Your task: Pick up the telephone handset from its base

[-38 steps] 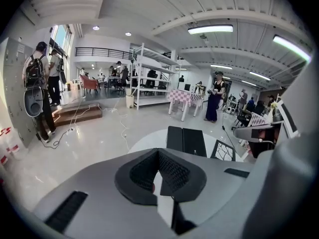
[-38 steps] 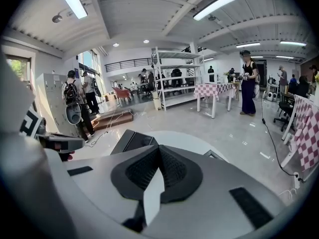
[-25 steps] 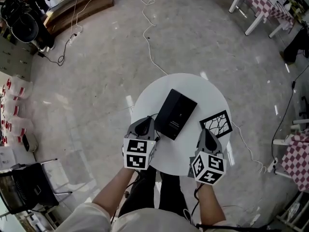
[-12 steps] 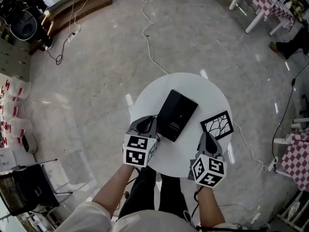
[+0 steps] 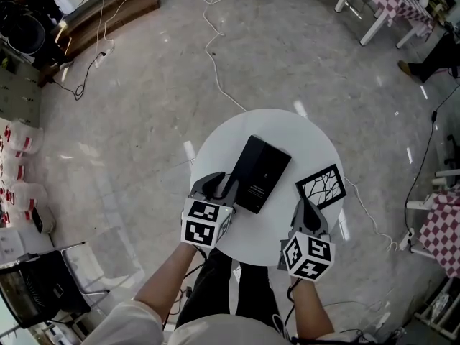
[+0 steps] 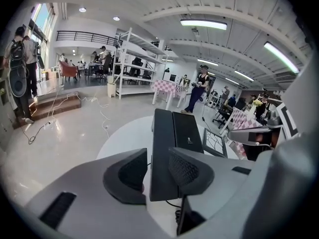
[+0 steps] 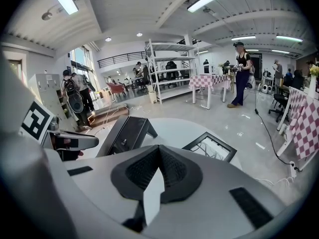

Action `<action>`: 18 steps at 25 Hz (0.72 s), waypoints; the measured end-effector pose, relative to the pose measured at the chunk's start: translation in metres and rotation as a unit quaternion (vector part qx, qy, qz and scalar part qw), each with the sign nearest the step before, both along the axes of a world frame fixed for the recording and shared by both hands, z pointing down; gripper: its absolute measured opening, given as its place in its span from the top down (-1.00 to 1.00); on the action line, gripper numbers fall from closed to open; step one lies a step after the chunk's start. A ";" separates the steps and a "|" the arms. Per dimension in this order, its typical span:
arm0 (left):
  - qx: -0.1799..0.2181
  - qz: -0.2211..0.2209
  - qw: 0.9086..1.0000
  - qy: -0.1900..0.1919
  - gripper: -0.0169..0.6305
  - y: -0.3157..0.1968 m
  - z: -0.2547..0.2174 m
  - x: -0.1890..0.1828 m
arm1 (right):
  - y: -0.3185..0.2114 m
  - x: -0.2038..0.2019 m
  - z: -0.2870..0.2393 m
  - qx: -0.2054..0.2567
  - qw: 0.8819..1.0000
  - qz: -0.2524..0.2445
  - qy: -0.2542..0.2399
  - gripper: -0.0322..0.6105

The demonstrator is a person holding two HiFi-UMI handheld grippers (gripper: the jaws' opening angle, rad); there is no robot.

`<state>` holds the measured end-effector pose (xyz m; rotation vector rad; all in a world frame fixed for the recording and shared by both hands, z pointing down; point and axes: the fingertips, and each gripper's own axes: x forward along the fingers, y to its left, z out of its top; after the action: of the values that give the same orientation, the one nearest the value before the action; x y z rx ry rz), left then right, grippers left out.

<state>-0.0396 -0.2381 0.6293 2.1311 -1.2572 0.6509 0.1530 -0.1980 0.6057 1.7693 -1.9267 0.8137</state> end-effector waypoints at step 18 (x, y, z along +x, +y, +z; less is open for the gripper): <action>-0.072 0.062 0.992 0.084 0.12 -0.013 0.021 0.030 | -0.004 0.000 0.009 -0.014 1.000 0.001 -0.001 0.83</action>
<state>-0.0094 -0.2507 0.6499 2.1072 -0.9658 0.5810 0.1527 -0.2016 0.6150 1.7554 -1.9051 0.8396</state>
